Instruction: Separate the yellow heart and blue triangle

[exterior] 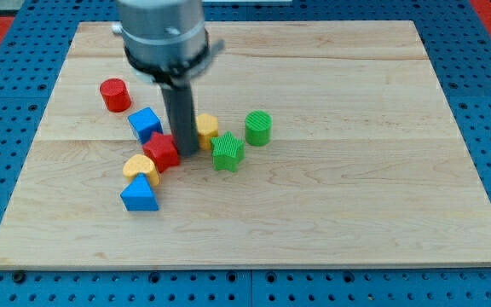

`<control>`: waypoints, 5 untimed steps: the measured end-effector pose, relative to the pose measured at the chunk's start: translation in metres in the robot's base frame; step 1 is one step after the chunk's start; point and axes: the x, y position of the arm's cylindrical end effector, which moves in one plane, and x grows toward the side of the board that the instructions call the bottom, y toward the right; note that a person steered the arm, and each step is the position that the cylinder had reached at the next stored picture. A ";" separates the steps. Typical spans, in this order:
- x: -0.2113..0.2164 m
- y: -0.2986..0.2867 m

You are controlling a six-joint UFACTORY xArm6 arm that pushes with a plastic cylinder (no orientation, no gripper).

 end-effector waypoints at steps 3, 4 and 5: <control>0.061 -0.014; 0.048 -0.082; 0.029 -0.101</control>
